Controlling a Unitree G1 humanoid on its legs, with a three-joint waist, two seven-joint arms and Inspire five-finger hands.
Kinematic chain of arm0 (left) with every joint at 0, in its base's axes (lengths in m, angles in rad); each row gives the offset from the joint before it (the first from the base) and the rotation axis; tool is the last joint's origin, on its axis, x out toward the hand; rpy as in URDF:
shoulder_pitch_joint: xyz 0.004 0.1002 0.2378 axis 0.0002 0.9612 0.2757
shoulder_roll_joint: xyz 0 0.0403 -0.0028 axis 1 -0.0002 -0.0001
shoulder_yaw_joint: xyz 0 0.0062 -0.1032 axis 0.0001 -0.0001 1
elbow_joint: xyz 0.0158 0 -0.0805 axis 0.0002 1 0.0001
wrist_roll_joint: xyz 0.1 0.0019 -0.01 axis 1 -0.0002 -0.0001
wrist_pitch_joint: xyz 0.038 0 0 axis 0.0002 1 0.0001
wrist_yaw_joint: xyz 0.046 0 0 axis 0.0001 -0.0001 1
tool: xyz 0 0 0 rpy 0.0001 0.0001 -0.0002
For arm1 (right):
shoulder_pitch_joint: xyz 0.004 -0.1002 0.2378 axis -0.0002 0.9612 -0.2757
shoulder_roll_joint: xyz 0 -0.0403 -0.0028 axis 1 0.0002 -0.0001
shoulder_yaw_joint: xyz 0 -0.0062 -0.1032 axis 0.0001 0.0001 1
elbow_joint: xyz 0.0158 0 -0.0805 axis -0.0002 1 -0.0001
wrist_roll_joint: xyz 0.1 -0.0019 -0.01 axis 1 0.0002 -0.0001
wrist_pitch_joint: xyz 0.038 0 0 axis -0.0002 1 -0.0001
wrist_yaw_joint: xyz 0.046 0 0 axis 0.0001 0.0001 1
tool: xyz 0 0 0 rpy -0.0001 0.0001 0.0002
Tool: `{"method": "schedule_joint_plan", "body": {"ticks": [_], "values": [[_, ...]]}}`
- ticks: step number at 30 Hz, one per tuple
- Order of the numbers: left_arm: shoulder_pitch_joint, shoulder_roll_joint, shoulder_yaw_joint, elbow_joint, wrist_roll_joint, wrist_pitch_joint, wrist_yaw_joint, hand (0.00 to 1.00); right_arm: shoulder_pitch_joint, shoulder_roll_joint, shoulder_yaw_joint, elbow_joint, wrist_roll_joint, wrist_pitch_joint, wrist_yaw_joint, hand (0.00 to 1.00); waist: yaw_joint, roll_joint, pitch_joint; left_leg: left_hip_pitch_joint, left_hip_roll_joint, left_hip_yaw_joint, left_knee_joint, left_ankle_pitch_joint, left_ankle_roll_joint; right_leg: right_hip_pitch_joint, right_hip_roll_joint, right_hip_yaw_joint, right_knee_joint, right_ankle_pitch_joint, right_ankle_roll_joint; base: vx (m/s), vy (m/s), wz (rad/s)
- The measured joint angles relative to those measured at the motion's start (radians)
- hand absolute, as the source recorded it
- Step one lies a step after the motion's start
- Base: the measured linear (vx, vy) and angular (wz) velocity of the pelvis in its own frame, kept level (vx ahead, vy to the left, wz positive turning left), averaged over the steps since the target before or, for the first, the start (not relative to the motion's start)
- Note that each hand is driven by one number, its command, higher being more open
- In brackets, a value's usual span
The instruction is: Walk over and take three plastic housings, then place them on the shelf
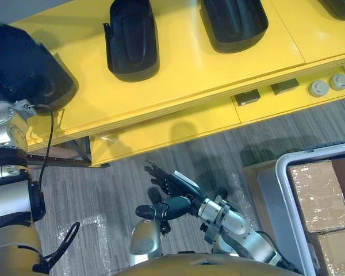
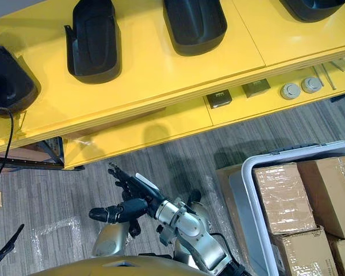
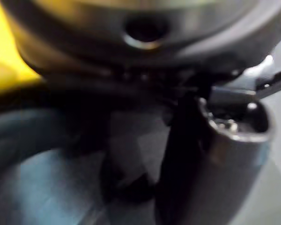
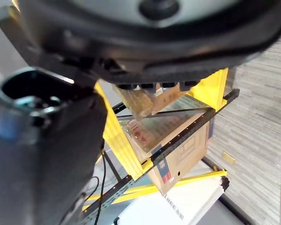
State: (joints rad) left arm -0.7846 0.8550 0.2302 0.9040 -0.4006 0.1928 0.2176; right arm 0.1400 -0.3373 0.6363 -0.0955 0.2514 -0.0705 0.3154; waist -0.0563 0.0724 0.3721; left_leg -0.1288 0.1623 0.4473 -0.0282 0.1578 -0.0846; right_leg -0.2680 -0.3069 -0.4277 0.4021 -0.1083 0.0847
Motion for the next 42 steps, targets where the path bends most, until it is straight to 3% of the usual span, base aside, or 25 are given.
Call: {"method": "schedule_joint_plan", "body": {"ticks": [8,15,20,21,25,29,34,38,42], "values": [[0.008,0.026,-0.001,0.011,0.057,0.031,-0.095,1.00,-0.005,0.001,-0.016,0.000,0.010,0.000,0.000,1.00,0.005,-0.011,0.006,0.038,0.025,0.018,0.027,-0.019,-0.011,0.043,0.023,0.012,-0.019,0.002,-0.003,-0.02,-0.028,-0.09],[0.008,0.041,-0.055,0.011,0.101,0.015,-0.111,1.00,-0.002,0.001,-0.034,0.000,0.008,-0.006,0.001,1.00,0.004,-0.012,0.004,0.075,0.023,0.017,0.011,-0.019,-0.011,0.089,0.028,0.003,-0.042,0.010,0.002,0.00,-0.002,0.01],[0.011,0.041,-0.064,-0.086,0.095,-0.123,0.004,1.00,-0.012,0.004,-0.037,-0.001,-0.041,-0.088,-0.025,1.00,0.023,-0.012,0.001,0.107,0.023,0.008,-0.011,-0.016,-0.012,0.137,0.040,-0.018,-0.083,0.022,0.007,0.03,0.007,0.06],[0.028,0.041,-0.060,-0.189,0.059,-0.191,0.059,1.00,-0.031,0.004,-0.039,-0.015,-0.050,-0.107,-0.040,1.00,0.026,-0.014,-0.001,0.128,0.022,0.002,-0.023,-0.015,-0.013,0.172,0.047,-0.031,-0.110,0.030,0.010,0.05,0.021,0.07],[0.134,0.032,-0.021,-0.472,0.054,-0.345,0.179,1.00,-0.111,0.034,-0.090,-0.113,-0.047,-0.136,-0.040,1.00,0.028,-0.016,-0.062,0.159,0.021,0.000,-0.050,-0.014,-0.014,0.224,0.065,-0.047,-0.177,0.053,0.020,0.06,0.032,0.06],[0.258,-0.066,0.065,-0.710,0.110,-0.438,0.283,1.00,-0.242,0.055,-0.236,-0.181,-0.003,-0.181,-0.035,1.00,0.041,-0.016,-0.151,0.195,0.022,0.002,-0.054,-0.016,-0.016,0.302,0.084,-0.069,-0.254,0.078,0.028,0.08,0.007,0.06],[0.528,-0.276,0.189,-1.032,0.191,-0.454,0.315,1.00,-0.361,0.001,-0.386,-0.192,0.028,-0.224,-0.017,1.00,0.073,-0.012,-0.193,0.208,0.025,-0.025,-0.054,-0.017,-0.017,0.379,0.103,-0.124,-0.322,0.096,0.035,0.02,-0.012,0.26],[0.856,-0.554,0.197,-1.261,0.255,-0.454,0.238,1.00,-0.464,-0.027,-0.408,-0.144,-0.040,-0.242,-0.010,1.00,0.132,-0.015,-0.213,0.200,0.022,-0.075,-0.055,-0.018,-0.019,0.426,0.113,-0.179,-0.362,0.110,0.039,-0.01,0.001,0.34],[1.103,-0.747,0.108,-1.277,0.222,-0.455,0.111,1.00,-0.611,-0.023,-0.370,0.051,-0.157,-0.268,-0.031,1.00,0.205,-0.025,-0.246,0.166,0.020,-0.133,-0.057,-0.006,-0.021,0.443,0.125,-0.236,-0.390,0.121,0.039,-0.03,0.000,0.42]]}}
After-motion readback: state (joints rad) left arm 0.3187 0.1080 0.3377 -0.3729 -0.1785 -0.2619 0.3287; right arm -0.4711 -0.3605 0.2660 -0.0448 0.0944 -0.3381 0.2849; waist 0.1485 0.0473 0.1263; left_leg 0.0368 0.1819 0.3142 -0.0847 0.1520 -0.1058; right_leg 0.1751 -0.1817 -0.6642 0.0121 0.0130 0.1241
